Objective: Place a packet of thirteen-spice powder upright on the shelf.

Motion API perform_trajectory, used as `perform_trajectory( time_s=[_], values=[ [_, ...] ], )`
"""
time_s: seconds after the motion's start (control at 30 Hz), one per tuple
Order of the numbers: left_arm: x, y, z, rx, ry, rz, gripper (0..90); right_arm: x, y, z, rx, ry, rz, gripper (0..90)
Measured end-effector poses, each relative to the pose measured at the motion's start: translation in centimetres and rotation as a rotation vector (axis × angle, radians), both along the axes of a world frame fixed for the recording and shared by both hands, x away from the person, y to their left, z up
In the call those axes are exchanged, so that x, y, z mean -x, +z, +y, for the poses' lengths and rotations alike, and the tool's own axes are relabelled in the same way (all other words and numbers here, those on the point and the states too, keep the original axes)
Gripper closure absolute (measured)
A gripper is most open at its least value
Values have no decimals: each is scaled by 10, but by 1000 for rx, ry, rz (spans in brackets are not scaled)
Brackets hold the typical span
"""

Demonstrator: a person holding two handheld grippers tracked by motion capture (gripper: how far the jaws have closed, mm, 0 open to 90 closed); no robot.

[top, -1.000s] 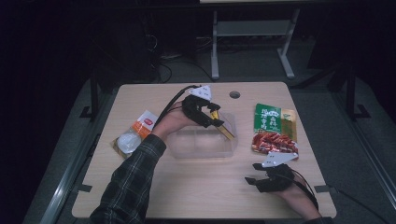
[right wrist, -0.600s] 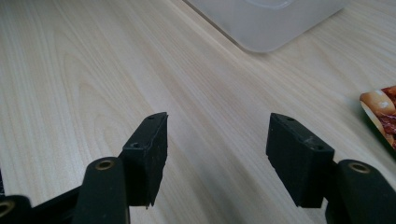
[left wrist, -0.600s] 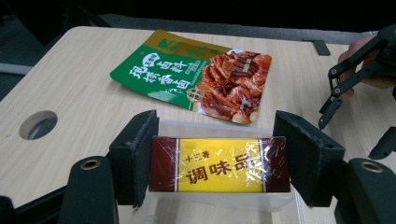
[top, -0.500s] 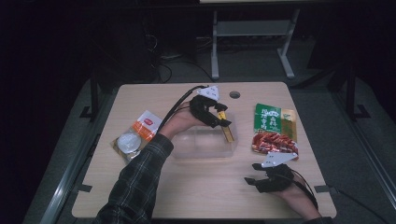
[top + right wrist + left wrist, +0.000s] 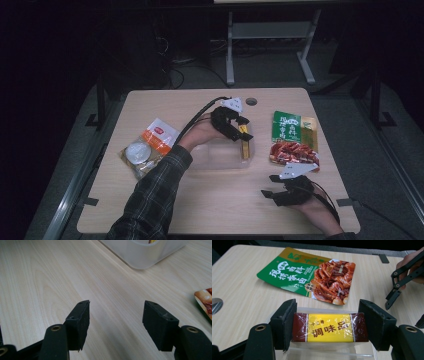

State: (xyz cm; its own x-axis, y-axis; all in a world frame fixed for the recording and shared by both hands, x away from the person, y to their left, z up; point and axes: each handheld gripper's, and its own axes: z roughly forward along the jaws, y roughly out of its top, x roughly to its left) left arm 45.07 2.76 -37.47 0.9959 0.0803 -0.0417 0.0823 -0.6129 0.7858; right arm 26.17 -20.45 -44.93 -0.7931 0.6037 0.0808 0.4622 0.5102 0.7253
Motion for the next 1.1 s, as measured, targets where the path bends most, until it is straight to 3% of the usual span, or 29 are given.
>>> perform_trajectory(
  time_s=[0.47, 0.6, 0.7, 0.83, 1.1],
  values=[
    [0, -3, -5, 15, 11, 9, 309, 0, 0, 0, -3, 2, -1, 380],
    [2, -2, -5, 12, 24, 3, 257, 0, 0, 0, -2, 3, 1, 380],
    [3, 0, -2, 13, 38, -4, 212, 0, 0, 0, -1, 3, 1, 380],
    [5, 3, 4, 11, 55, 20, 136, 0, 0, 0, -1, 4, 2, 380],
    [16, 13, 25, -1, 99, 34, 126, 0, 0, 0, 3, 1, 9, 380]
  ],
)
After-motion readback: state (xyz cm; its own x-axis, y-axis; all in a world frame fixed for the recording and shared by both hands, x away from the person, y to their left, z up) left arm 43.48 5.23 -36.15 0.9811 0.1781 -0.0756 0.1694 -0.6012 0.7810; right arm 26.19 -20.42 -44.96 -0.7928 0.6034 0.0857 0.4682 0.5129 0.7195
